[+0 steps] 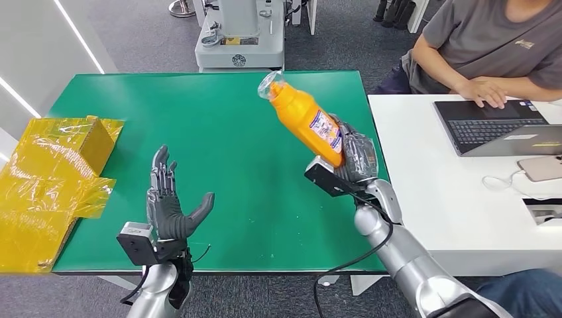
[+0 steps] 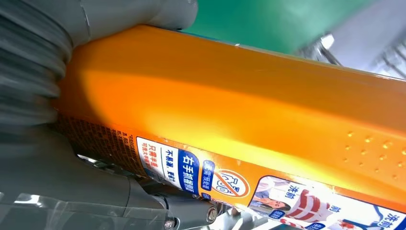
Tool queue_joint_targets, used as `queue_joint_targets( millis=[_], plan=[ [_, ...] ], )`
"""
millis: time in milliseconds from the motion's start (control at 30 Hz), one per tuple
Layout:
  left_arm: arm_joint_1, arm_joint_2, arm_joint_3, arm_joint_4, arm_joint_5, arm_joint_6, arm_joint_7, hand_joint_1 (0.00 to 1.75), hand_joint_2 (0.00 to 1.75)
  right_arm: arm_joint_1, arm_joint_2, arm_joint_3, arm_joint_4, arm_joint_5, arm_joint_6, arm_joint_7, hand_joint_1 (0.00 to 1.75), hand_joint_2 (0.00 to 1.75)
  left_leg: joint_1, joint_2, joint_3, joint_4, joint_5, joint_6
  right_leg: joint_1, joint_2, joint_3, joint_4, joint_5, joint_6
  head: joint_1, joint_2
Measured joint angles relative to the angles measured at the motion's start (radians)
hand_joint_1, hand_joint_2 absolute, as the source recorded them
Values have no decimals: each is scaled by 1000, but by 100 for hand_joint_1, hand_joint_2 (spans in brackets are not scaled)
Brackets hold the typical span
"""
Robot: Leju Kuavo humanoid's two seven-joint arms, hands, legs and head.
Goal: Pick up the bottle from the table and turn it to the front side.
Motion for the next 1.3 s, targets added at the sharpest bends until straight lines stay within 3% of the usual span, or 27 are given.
queue_joint_targets(
  millis=[133, 233, 367, 500, 733, 1300],
  plan=[
    [0, -2, 0, 0, 3, -22, 7, 0, 175, 59, -11, -44, -123, 46, -83, -8, 175, 175, 0, 0, 0, 0, 0, 0, 0, 0, 0, 0, 0, 0, 0, 0],
    [-3, -10, 0, 0, 75, -101, 27, 0, 175, 101, -12, -68, -203, 42, -152, -66, 175, 175, 0, 0, 0, 0, 0, 0, 0, 0, 0, 0, 0, 0, 0, 0],
    [-30, -15, 0, 0, 115, -171, 39, 0, 175, 156, -8, -73, -280, 17, -168, -141, 175, 175, 0, 0, 0, 0, 0, 0, 0, 0, 0, 0, 0, 0, 0, 0],
    [-88, -15, -1, 7, 115, -213, 77, 0, 175, 184, 15, -63, -312, -26, -141, -179, 175, 175, 0, 0, 0, -1, 0, 0, 0, 0, 0, 1, 0, 0, 0, 0],
    [-186, -31, -11, 31, 126, -254, 126, 0, 175, 136, 84, 9, -292, -46, -31, -191, 175, 175, 0, 1, 0, -1, 1, 0, 0, 1, 0, 1, 1, -1, 0, 0],
    [-274, -54, -31, 40, 132, -250, 139, 0, 175, 62, 156, 88, -178, -90, 65, -186, 175, 175, 0, 1, 0, -1, 1, 0, 0, 1, 0, 1, 1, -1, 0, 0]
  ],
)
